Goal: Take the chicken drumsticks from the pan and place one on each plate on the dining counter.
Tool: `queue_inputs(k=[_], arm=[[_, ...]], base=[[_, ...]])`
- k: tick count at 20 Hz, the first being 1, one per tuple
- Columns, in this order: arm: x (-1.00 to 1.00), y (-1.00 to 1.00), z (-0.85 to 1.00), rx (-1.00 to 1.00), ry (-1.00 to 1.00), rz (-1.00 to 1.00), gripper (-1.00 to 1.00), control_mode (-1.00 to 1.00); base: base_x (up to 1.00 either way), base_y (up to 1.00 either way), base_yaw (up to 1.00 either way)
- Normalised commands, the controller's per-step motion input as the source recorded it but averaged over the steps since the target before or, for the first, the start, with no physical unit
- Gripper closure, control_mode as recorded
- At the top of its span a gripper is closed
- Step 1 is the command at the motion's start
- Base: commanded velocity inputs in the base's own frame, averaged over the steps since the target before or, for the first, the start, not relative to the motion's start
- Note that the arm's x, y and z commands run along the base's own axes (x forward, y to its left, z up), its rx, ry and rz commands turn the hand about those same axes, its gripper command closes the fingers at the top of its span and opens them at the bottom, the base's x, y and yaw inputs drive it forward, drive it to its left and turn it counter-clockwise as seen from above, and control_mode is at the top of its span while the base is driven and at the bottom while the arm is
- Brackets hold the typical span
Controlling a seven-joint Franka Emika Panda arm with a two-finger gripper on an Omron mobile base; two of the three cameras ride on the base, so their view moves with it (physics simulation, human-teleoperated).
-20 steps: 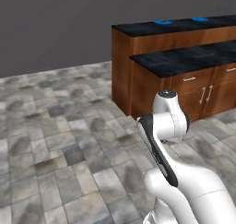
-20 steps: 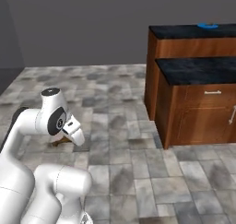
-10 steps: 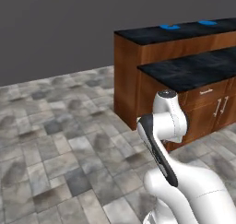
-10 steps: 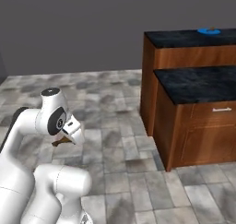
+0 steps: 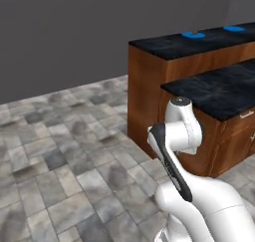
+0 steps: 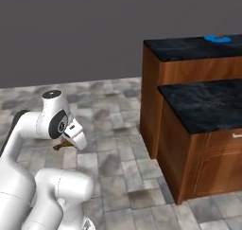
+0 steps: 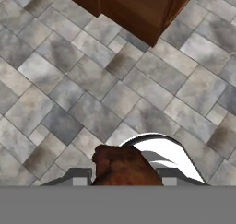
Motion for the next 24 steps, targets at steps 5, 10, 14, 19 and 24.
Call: queue_inputs(k=[5,10,14,19,24], arm=[[0.00,0.00,0.00,0.00,0.00,0.00,1.00,1.00],[0.00,0.00,0.00,0.00,0.00,0.00,1.00,1.00],[0.00,0.00,0.00,0.00,0.00,0.00,1.00,1.00],[0.00,0.00,0.00,0.00,0.00,0.00,1.00,1.00],[0.00,0.00,0.00,0.00,0.00,0.00,1.00,1.00]], base=[[1.00,0.52,-0.17],[1.00,0.56,-0.15],[1.00,0.56,-0.15],[1.00,0.55,-0.17],[1.00,0.51,-0.21]])
